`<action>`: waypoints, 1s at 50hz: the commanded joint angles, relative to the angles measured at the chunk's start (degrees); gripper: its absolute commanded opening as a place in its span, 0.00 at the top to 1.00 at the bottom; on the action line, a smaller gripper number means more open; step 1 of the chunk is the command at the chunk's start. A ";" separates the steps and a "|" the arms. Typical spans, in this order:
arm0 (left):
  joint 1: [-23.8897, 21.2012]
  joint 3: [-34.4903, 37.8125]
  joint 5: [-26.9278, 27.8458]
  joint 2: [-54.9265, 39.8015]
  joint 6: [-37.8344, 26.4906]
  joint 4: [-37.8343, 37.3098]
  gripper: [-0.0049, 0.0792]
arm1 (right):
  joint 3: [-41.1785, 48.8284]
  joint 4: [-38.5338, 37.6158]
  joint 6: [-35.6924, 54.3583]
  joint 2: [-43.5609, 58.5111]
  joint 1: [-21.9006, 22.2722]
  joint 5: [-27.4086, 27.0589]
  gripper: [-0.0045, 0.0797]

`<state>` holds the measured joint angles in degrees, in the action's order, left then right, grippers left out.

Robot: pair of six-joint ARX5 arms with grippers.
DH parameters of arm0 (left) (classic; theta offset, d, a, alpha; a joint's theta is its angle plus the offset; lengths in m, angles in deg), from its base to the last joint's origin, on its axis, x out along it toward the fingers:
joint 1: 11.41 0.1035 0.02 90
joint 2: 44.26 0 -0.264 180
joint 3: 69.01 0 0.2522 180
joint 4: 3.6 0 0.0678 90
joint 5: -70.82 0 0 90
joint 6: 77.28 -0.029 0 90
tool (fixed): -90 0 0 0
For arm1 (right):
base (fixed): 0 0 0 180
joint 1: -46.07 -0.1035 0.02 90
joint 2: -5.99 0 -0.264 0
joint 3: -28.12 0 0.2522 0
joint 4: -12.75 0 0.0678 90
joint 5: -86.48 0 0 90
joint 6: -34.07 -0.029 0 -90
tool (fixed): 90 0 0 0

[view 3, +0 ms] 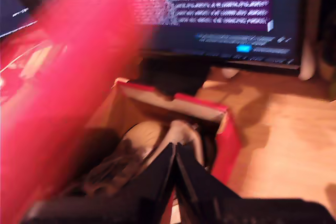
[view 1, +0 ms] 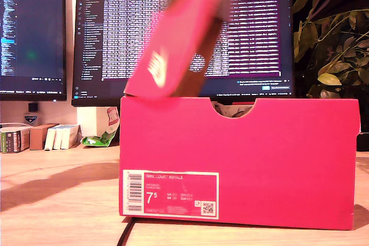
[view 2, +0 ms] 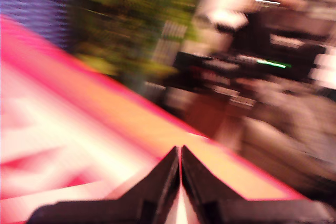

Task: Close the red shoebox by pushing the lid with your left arm and holding the box in place with your right arm

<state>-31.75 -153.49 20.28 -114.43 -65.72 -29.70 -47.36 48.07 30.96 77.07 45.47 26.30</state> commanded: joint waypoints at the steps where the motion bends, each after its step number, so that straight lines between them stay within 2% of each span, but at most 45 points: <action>1: 0.55 0.09 -1.09 0.52 -1.38 -4.28 0.96 | -0.02 0.57 0.15 -0.46 -0.79 1.46 0.96; 4: 0.98 0.09 -3.17 0.44 -1.84 -9.97 0.96 | -0.02 2.49 0.15 -0.44 -1.20 2.40 0.96; 5: 1.11 0.09 -4.11 0.44 -5.31 -11.74 0.96 | -0.02 3.30 0.31 -0.39 -1.36 2.64 0.96; 7: 1.31 0.09 -5.84 0.44 -6.88 -14.45 0.96 | -0.02 5.38 0.50 -0.24 -1.77 2.97 0.96; 12: 1.49 0.09 -9.11 0.46 -10.14 -17.33 0.96 | -0.02 9.68 3.76 0.15 -2.80 2.84 0.96; 26: 1.49 0.09 -9.57 0.55 -10.54 -17.38 0.96 | 0.00 14.56 6.19 3.63 -6.62 1.79 0.96; 41: 1.49 0.09 -10.67 0.55 -10.80 -17.70 0.96 | 0.00 14.69 7.72 10.14 -10.99 -3.02 0.96; 50: 1.49 0.09 -12.09 0.55 -11.63 -17.84 0.96 | 0.00 15.32 9.64 12.87 -12.61 -8.20 0.96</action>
<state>-30.38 -154.50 8.31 -113.77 -76.70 -47.71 -47.36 63.24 39.81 89.21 33.45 19.26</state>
